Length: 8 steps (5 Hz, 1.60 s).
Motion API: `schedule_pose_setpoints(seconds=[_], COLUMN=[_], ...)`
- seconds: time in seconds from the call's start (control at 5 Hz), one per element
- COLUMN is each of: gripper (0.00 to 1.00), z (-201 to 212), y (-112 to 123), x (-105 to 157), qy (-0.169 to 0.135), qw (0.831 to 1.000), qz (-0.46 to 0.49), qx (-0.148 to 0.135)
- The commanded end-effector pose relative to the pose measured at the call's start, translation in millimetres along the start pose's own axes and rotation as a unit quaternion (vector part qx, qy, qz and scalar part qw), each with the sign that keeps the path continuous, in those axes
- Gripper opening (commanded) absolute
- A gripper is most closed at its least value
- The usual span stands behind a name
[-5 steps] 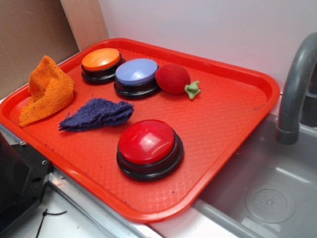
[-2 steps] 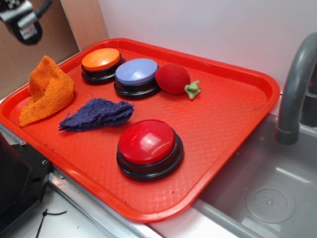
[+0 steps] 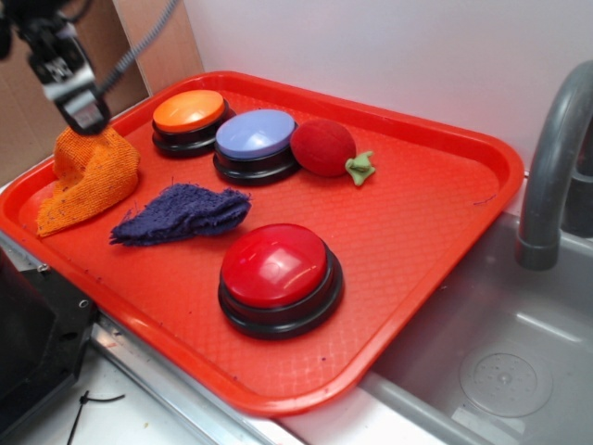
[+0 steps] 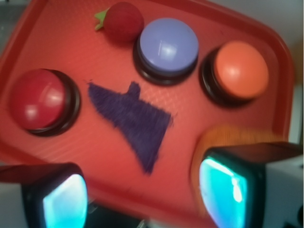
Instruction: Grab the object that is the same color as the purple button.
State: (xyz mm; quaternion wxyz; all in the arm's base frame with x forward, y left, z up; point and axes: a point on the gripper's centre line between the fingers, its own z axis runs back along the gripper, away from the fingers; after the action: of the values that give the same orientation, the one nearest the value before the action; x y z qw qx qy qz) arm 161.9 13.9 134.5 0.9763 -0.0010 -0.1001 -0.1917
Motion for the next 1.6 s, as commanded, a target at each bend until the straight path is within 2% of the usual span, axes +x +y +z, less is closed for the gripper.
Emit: schedule_pose_setpoints(seconds=[0.0,0.2,0.4,0.6,1.0,1.2,1.4], gripper=[1.00,1.00,1.00,1.00,0.99,0.00,0.00], z=[-50.4,-76.9,-96.3,-111.0,-119.2,-122.1,-122.9], y=[12.4,8.5,5.4,5.7,-0.7,-1.5,-1.5], x=[15.1,15.7,8.8,3.1,2.6,1.0,0.7], qy=[-0.027,-0.036,-0.012,0.014,0.034,0.023,0.033], qw=[0.996,0.994,0.994,0.995,0.994,0.994,0.994], qz=[-0.079,-0.099,-0.100,-0.098,-0.104,-0.101,-0.100], qx=[-0.003,-0.023,-0.032,-0.027,-0.022,-0.028,-0.022])
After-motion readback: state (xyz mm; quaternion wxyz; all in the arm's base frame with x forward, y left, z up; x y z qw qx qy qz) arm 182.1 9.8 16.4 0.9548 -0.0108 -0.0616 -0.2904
